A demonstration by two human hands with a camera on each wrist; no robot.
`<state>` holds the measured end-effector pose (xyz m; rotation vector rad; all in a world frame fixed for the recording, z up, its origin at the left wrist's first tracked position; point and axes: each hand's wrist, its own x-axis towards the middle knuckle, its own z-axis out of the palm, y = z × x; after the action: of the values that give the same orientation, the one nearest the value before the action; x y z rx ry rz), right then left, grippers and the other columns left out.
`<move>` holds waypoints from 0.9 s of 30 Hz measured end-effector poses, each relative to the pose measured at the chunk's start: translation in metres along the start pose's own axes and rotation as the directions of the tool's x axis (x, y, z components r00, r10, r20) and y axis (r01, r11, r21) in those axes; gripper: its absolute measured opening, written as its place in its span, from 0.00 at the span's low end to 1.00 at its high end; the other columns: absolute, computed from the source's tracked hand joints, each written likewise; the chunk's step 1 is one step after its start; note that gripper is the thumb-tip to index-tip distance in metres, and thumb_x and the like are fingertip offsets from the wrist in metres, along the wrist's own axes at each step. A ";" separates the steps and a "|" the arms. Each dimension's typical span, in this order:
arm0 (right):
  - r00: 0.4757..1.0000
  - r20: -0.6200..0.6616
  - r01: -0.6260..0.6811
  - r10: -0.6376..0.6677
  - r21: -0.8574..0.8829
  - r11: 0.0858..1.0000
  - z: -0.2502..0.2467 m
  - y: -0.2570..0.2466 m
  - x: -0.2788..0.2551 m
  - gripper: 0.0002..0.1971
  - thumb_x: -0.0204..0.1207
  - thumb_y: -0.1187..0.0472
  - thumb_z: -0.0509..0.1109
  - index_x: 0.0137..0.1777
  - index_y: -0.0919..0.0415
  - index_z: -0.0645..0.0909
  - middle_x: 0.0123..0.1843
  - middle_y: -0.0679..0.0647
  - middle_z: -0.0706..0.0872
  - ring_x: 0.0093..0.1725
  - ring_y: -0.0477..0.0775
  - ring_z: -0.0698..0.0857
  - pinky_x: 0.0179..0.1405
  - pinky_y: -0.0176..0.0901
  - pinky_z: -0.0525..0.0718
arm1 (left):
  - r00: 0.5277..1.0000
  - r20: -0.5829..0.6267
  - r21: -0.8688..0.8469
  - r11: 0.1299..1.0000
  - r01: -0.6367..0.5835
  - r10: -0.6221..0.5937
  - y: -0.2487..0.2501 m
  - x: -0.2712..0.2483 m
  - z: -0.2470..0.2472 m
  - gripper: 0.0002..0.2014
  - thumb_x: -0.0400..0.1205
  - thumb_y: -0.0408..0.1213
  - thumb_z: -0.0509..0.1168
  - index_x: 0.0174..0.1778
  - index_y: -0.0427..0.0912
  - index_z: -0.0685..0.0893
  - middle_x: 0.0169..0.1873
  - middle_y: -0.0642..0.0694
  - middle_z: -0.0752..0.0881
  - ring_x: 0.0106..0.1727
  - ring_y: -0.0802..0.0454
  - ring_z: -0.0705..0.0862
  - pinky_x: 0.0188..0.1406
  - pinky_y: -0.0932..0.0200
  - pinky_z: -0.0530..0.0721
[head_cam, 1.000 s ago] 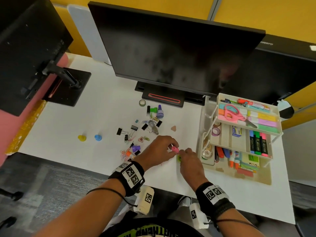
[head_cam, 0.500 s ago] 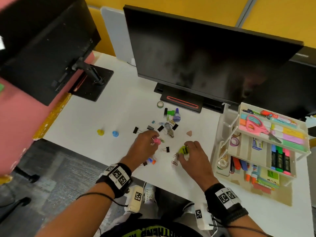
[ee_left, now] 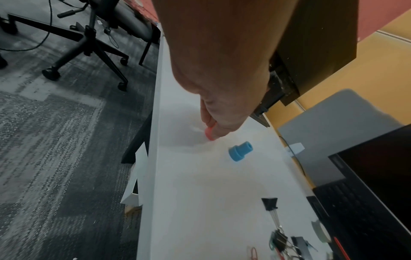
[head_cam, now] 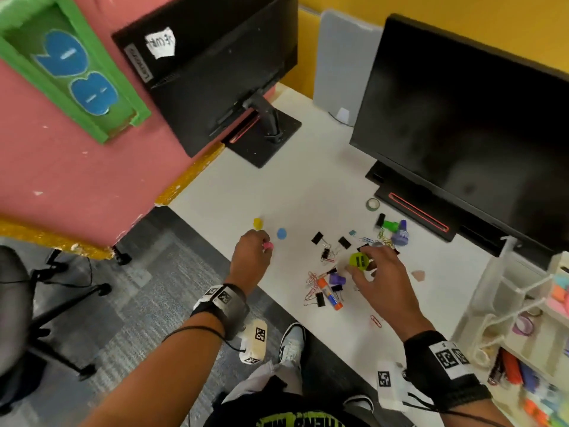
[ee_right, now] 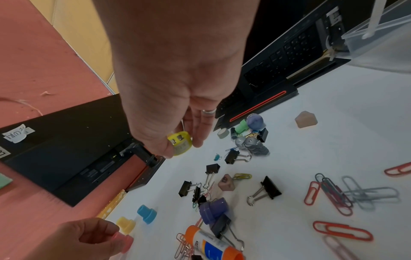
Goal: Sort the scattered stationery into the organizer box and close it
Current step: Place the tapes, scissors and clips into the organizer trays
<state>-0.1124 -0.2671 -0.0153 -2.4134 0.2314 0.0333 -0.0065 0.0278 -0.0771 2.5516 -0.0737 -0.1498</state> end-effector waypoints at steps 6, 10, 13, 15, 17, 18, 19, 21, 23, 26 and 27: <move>1.000 0.019 0.021 -0.021 0.009 1.000 0.001 -0.009 0.007 0.20 0.79 0.52 0.79 0.68 0.54 0.82 0.61 0.49 0.79 0.51 0.47 0.84 0.49 0.42 0.88 | 0.997 -0.056 -0.050 0.997 0.056 -0.059 -0.018 0.018 0.005 0.05 0.84 0.35 0.66 0.52 0.42 0.85 0.44 0.45 0.88 0.42 0.46 0.88 0.43 0.49 0.89; 0.999 0.040 0.012 -0.012 -0.003 1.000 0.004 -0.006 0.011 0.18 0.79 0.53 0.79 0.66 0.53 0.82 0.58 0.49 0.80 0.50 0.44 0.84 0.44 0.33 0.82 | 0.995 -0.072 -0.147 0.987 0.056 -0.068 -0.018 0.022 0.005 0.04 0.84 0.35 0.67 0.54 0.42 0.84 0.49 0.46 0.88 0.46 0.46 0.89 0.47 0.51 0.89; 0.999 0.038 -0.013 0.014 -0.022 1.000 0.005 -0.002 0.012 0.20 0.79 0.54 0.80 0.69 0.55 0.83 0.62 0.50 0.81 0.53 0.48 0.85 0.48 0.39 0.87 | 0.988 -0.129 -0.157 0.986 0.064 -0.084 -0.012 0.016 0.000 0.11 0.79 0.38 0.75 0.53 0.44 0.80 0.50 0.47 0.82 0.45 0.47 0.85 0.44 0.55 0.84; 0.999 0.021 -0.050 0.051 -0.030 0.998 0.002 0.003 0.012 0.22 0.80 0.54 0.79 0.72 0.56 0.83 0.67 0.52 0.81 0.58 0.50 0.85 0.54 0.45 0.89 | 0.981 -0.192 -0.043 0.999 0.007 -0.015 -0.001 0.011 -0.002 0.18 0.74 0.44 0.78 0.51 0.45 0.78 0.50 0.48 0.77 0.45 0.49 0.79 0.43 0.56 0.81; 0.996 -0.006 -0.088 0.088 -0.039 0.995 -0.001 0.007 0.010 0.24 0.81 0.53 0.78 0.75 0.56 0.82 0.71 0.53 0.81 0.61 0.52 0.85 0.60 0.49 0.89 | 0.981 -0.169 -0.044 0.994 -0.101 0.093 0.019 0.011 0.002 0.15 0.76 0.47 0.77 0.49 0.47 0.77 0.48 0.50 0.75 0.43 0.52 0.77 0.39 0.56 0.80; 0.994 -0.023 -0.109 0.108 -0.042 0.993 -0.003 0.009 0.009 0.25 0.81 0.53 0.77 0.77 0.56 0.82 0.71 0.53 0.81 0.62 0.52 0.85 0.62 0.50 0.89 | 0.979 -0.120 -0.089 0.981 -0.173 0.161 0.034 0.013 0.005 0.13 0.78 0.45 0.75 0.48 0.48 0.77 0.48 0.51 0.75 0.43 0.53 0.77 0.38 0.55 0.80; 0.991 -0.041 -0.130 0.129 -0.043 0.991 -0.006 0.011 0.007 0.25 0.82 0.53 0.77 0.78 0.55 0.81 0.70 0.52 0.81 0.62 0.52 0.85 0.62 0.49 0.88 | 0.967 -0.059 -0.122 0.960 -0.252 0.246 0.050 0.016 0.011 0.11 0.79 0.44 0.74 0.48 0.48 0.78 0.47 0.52 0.76 0.43 0.54 0.77 0.38 0.52 0.81; 0.984 -0.077 -0.164 0.161 -0.036 0.986 -0.012 0.015 0.001 0.25 0.82 0.54 0.76 0.78 0.53 0.81 0.65 0.50 0.81 0.57 0.51 0.85 0.58 0.48 0.88 | 0.908 0.071 -0.151 0.904 -0.400 0.414 0.089 0.023 0.026 0.08 0.80 0.41 0.72 0.50 0.47 0.80 0.47 0.50 0.78 0.45 0.52 0.79 0.41 0.49 0.81; 0.973 -0.118 -0.202 0.197 -0.026 0.979 -0.022 0.021 -0.007 0.24 0.81 0.55 0.76 0.77 0.52 0.81 0.60 0.48 0.81 0.54 0.49 0.84 0.54 0.49 0.89 | 0.839 0.188 -0.148 0.859 -0.490 0.510 0.129 0.030 0.046 0.09 0.78 0.40 0.72 0.52 0.45 0.84 0.48 0.47 0.81 0.49 0.47 0.81 0.46 0.47 0.83; 0.951 -0.186 -0.255 0.247 -0.019 0.967 -0.038 0.033 -0.024 0.23 0.78 0.58 0.79 0.74 0.55 0.82 0.60 0.48 0.82 0.51 0.50 0.86 0.49 0.49 0.89 | 0.744 0.304 -0.049 0.790 -0.611 0.594 0.179 0.034 0.078 0.12 0.77 0.40 0.74 0.54 0.43 0.88 0.51 0.43 0.84 0.52 0.43 0.83 0.50 0.46 0.85; 0.944 -0.203 -0.270 0.261 -0.018 0.963 -0.043 0.038 -0.030 0.22 0.78 0.59 0.79 0.72 0.54 0.83 0.60 0.48 0.82 0.50 0.49 0.86 0.46 0.45 0.87 | 0.719 0.338 -0.012 0.766 -0.642 0.608 0.191 0.034 0.087 0.12 0.77 0.40 0.74 0.54 0.43 0.88 0.53 0.43 0.85 0.52 0.42 0.83 0.51 0.46 0.85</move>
<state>-0.1502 -0.3184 -0.0047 -2.4144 0.6550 -0.0825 0.0125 -0.1816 -0.0466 2.4234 -1.0952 -0.2998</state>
